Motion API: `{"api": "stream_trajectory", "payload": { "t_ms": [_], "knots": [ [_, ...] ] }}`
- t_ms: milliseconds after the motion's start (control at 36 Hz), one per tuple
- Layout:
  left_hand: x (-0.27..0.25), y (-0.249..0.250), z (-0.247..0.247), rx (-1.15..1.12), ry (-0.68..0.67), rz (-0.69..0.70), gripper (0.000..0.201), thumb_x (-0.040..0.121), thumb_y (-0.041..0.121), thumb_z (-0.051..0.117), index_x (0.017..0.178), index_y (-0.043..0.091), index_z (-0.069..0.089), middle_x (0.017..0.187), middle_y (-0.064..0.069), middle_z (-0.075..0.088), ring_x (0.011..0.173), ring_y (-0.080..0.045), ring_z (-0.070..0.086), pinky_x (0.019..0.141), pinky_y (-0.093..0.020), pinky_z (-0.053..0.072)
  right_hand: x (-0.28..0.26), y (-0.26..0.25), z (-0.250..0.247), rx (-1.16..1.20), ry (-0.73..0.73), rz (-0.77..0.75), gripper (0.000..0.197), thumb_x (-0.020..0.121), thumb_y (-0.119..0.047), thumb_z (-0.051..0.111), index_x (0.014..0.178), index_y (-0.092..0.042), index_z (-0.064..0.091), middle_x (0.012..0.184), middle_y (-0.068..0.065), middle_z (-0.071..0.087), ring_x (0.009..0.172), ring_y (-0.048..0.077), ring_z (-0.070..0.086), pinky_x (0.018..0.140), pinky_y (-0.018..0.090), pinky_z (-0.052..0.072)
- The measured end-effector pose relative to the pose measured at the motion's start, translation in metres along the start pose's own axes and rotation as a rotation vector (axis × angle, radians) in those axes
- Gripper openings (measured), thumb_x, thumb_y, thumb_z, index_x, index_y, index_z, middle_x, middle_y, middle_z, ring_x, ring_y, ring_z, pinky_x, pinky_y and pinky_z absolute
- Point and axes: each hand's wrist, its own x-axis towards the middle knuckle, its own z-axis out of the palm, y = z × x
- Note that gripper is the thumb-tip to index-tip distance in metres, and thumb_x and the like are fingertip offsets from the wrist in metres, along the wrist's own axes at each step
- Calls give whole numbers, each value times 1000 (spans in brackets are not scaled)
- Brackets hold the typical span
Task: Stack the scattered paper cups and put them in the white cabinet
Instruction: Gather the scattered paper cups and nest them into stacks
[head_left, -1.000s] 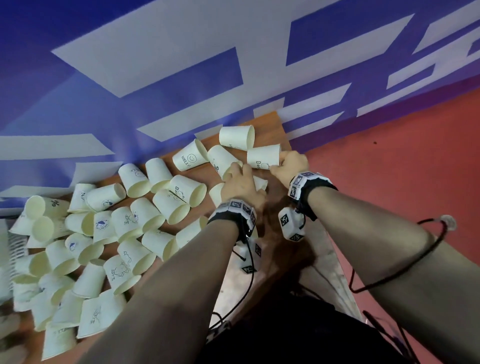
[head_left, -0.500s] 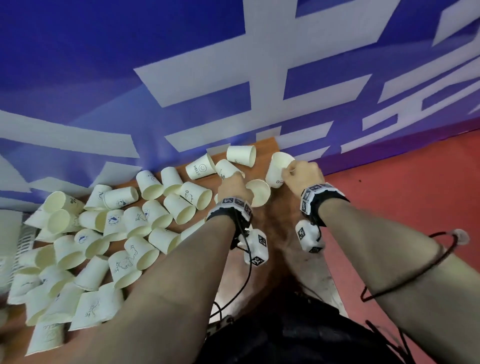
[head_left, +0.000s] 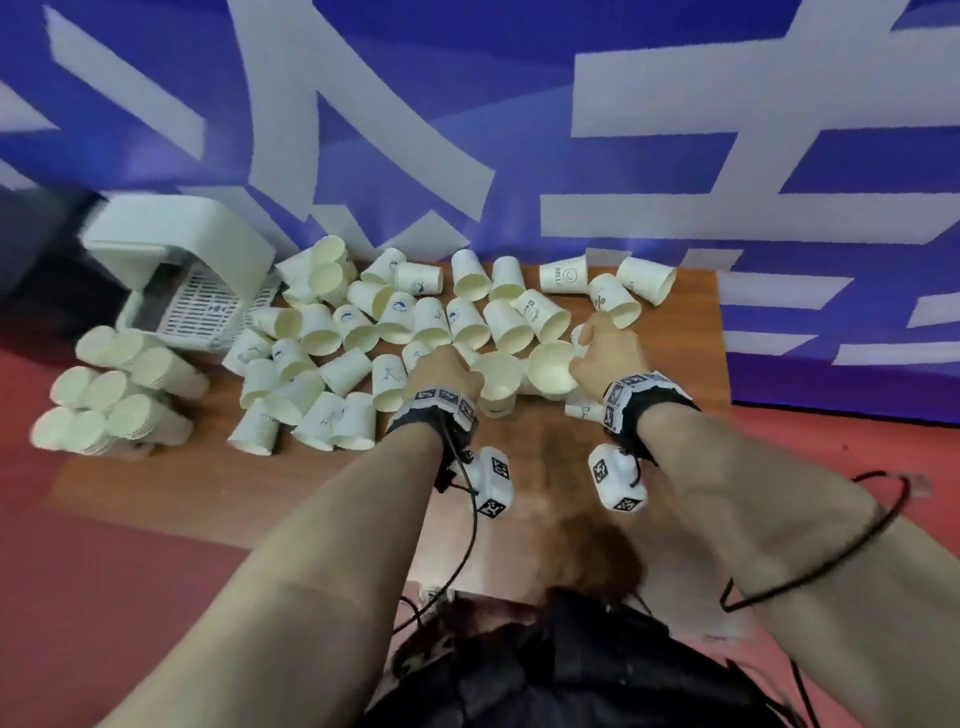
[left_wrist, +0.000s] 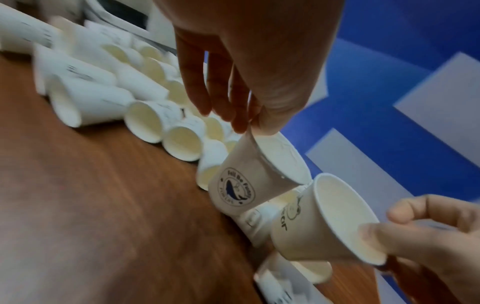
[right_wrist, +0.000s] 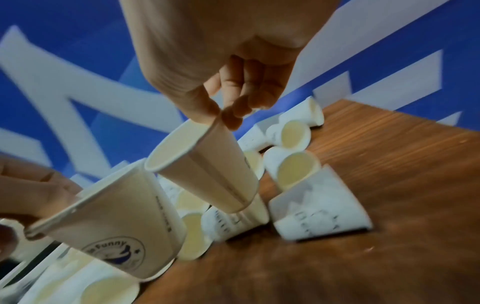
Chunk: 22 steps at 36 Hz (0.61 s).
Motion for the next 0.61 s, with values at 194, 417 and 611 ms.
{"api": "stream_trajectory", "payload": {
  "t_ms": [194, 417, 611],
  "knots": [
    [-3, -106, -36, -45, 31, -52, 17, 79, 26, 62, 88, 11, 62, 84, -6, 66, 74, -26, 61, 64, -29, 46, -34, -80, 58, -137, -85, -155, 21, 79, -18, 60, 99, -23, 66, 98, 6, 67, 90, 29, 63, 68, 27, 43],
    [0, -218, -83, -96, 43, -33, 14, 76, 23, 61, 71, 11, 55, 75, -7, 64, 60, -19, 54, 53, -25, 40, -78, -174, 122, -161, -24, -137, 11, 82, -19, 60, 91, -22, 65, 99, 8, 68, 93, 30, 62, 70, 28, 44],
    [11, -327, -136, -121, 65, -75, 22, 76, 26, 61, 94, 13, 60, 88, -6, 64, 78, -30, 63, 67, -34, 52, -110, -273, 193, -172, -61, -225, 14, 83, -17, 58, 94, -15, 67, 93, 9, 66, 83, 27, 60, 65, 28, 44]
  ]
}}
